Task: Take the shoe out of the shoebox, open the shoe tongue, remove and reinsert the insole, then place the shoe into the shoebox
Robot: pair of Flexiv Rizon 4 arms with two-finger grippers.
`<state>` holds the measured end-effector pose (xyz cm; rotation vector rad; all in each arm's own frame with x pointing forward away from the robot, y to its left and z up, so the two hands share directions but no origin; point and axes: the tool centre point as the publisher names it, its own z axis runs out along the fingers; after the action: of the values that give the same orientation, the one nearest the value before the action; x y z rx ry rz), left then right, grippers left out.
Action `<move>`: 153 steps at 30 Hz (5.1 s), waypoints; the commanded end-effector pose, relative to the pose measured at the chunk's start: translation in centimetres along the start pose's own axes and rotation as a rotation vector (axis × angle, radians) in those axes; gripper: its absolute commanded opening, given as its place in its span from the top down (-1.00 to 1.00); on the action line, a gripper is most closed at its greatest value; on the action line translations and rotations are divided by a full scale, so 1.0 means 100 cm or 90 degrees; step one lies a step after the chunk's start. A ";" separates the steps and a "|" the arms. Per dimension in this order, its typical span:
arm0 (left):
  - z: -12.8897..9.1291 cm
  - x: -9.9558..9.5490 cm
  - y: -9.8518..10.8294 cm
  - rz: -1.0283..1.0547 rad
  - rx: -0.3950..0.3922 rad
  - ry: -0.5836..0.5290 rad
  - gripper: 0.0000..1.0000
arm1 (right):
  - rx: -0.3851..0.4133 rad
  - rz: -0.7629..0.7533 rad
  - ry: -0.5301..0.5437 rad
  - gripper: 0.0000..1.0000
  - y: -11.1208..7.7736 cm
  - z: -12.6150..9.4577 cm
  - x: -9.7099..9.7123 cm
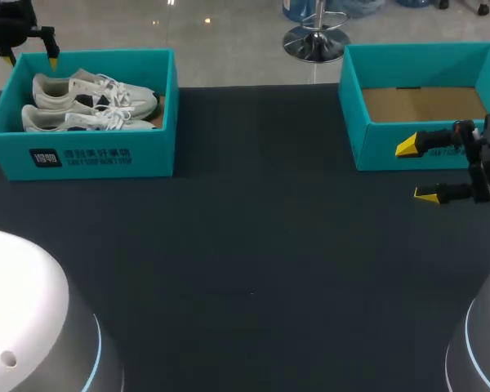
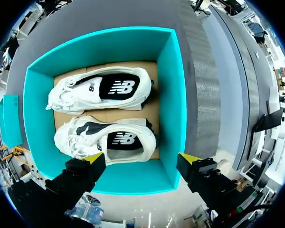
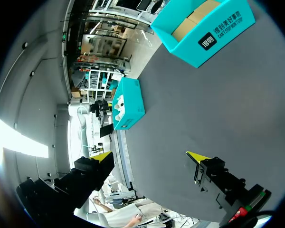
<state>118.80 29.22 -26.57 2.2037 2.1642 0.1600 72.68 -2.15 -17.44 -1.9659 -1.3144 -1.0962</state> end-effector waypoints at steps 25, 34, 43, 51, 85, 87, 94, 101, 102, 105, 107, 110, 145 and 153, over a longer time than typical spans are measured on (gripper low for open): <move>-0.035 -0.010 -0.081 0.011 -0.018 0.045 -1.00 | -0.002 0.001 -0.002 -1.00 -0.001 0.000 0.000; -0.022 -0.003 -0.116 0.050 -0.005 0.039 -1.00 | -0.002 0.001 -0.002 -1.00 -0.001 0.000 0.000; 0.002 -0.004 -0.124 0.052 0.023 0.023 -1.00 | -0.002 0.001 -0.002 -1.00 -0.001 0.000 0.000; 0.021 -0.004 -0.115 0.052 0.040 0.023 -1.00 | -0.002 0.001 -0.002 -1.00 -0.001 0.000 0.000; 0.078 0.005 -0.103 0.045 0.075 -0.010 -0.20 | -0.002 0.001 -0.002 -1.00 -0.001 0.000 0.000; 0.080 0.006 -0.102 0.046 0.077 -0.010 -0.26 | -0.002 0.001 -0.002 -1.00 -0.001 0.000 0.000; 0.093 0.007 -0.103 0.049 0.089 -0.009 -0.10 | -0.002 0.001 -0.002 -1.00 -0.001 0.000 0.000; 0.104 0.007 -0.105 0.055 0.085 -0.005 -0.21 | -0.002 0.001 -0.002 -1.00 -0.001 0.000 0.000; 0.105 0.007 -0.105 0.057 0.085 -0.006 -0.24 | -0.002 0.001 -0.002 -1.00 -0.001 0.000 0.000; 0.108 0.008 -0.106 0.063 0.088 -0.005 -0.11 | -0.002 0.001 -0.002 -1.00 -0.001 0.000 0.000; 0.109 0.008 -0.107 0.064 0.090 -0.007 0.01 | -0.002 0.001 -0.002 -1.00 -0.001 0.000 0.000; 0.109 0.009 -0.109 0.069 0.091 -0.005 0.13 | -0.002 0.001 -0.002 -1.00 -0.001 0.000 0.000; -0.036 0.006 -0.124 0.074 0.065 0.003 1.00 | -0.002 0.001 -0.002 -1.00 -0.001 0.000 0.000; -0.065 0.005 -0.125 0.032 0.062 -0.010 1.00 | -0.002 0.001 -0.002 -1.00 -0.001 0.000 0.000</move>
<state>106.54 29.63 -23.12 2.3069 2.1614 0.0301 72.68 -2.16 -17.44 -1.9660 -1.3143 -1.0961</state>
